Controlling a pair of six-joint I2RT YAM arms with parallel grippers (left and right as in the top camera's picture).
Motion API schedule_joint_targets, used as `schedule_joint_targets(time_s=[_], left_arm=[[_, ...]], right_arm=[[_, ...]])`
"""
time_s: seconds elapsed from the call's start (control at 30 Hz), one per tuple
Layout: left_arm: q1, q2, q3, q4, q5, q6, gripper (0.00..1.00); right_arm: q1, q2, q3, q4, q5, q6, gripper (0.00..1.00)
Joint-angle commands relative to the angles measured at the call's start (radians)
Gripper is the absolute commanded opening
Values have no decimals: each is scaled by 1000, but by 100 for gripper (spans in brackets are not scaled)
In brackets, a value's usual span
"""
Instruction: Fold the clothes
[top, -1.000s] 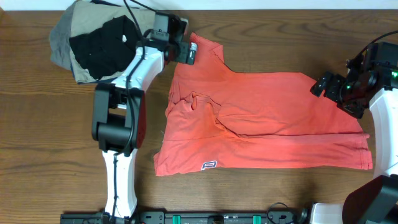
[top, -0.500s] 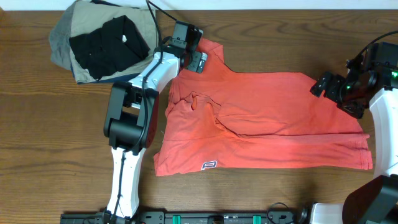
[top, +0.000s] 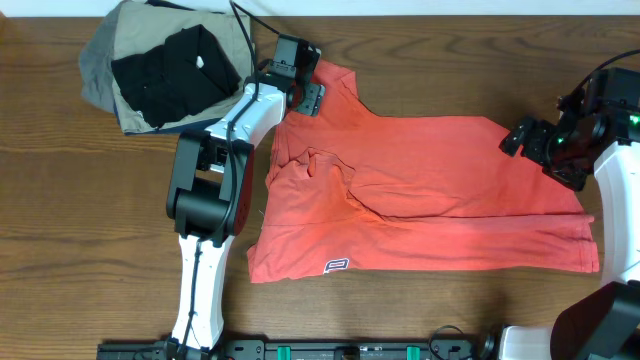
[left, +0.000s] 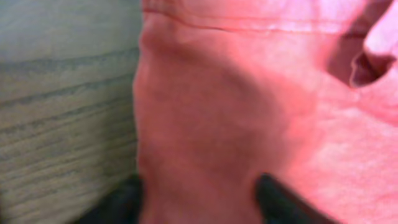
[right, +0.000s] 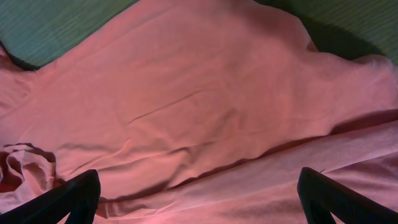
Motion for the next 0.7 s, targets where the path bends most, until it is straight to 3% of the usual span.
schedule_joint_targets(time_s=[0.0,0.07,0.2,0.47,0.67], left_arm=[[5,39,8,-21,-13,-45,41],[5,39,6,-25,-12,-74,33],[5,39,6,-34,10,-88,6],[5,30,6,-70,13,-91,6],[5,22,6,-92,13,-91,6]], right_arm=[[9,-11,12,0,6,-13,98],[9,-11,12,0,6,-13,99],[9,-11,12,3,11,-13,99],[7,-11,13,31,95,25,99],[-16,-6,14,174,159,39,99]])
